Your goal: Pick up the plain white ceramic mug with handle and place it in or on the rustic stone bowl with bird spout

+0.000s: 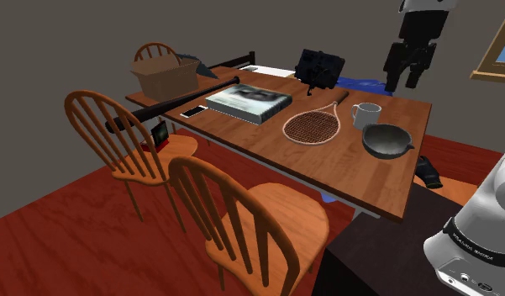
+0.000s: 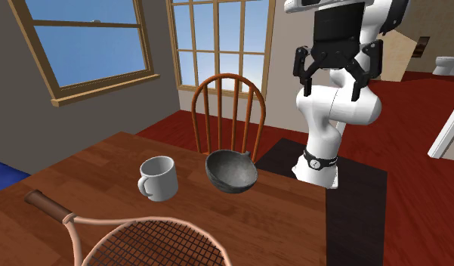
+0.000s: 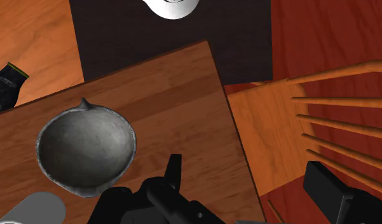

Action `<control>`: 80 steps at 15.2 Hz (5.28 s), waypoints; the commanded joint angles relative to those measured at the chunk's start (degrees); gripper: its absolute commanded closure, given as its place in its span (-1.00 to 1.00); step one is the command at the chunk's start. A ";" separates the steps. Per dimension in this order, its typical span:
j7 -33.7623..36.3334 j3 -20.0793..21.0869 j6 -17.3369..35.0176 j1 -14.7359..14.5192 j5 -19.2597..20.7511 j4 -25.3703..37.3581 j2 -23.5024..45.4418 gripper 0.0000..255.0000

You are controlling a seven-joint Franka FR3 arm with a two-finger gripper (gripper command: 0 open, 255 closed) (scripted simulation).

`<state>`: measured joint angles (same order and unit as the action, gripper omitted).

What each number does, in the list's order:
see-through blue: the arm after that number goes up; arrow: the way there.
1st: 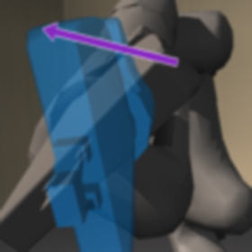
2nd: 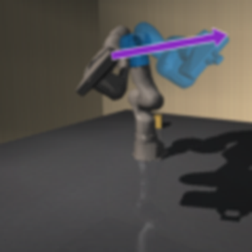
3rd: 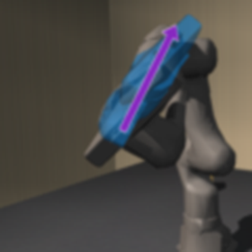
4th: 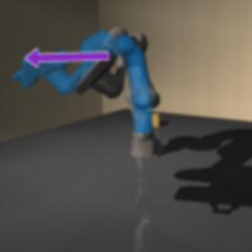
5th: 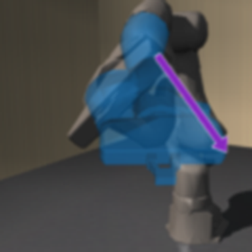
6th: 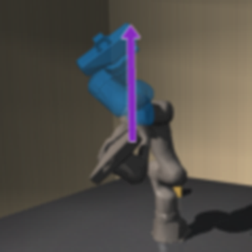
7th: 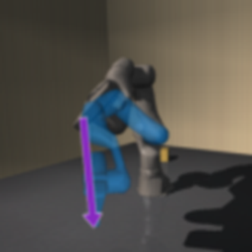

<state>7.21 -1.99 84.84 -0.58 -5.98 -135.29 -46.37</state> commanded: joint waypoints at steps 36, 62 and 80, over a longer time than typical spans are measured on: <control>-37.77 -26.24 35.30 10.85 0.24 22.30 56.88 -1.00; -43.65 -25.10 40.24 15.57 -6.28 29.61 70.00 1.00; -41.75 -26.51 31.36 14.63 -3.22 34.09 65.02 1.00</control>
<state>-34.62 -28.45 117.06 14.00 -9.28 -102.02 18.70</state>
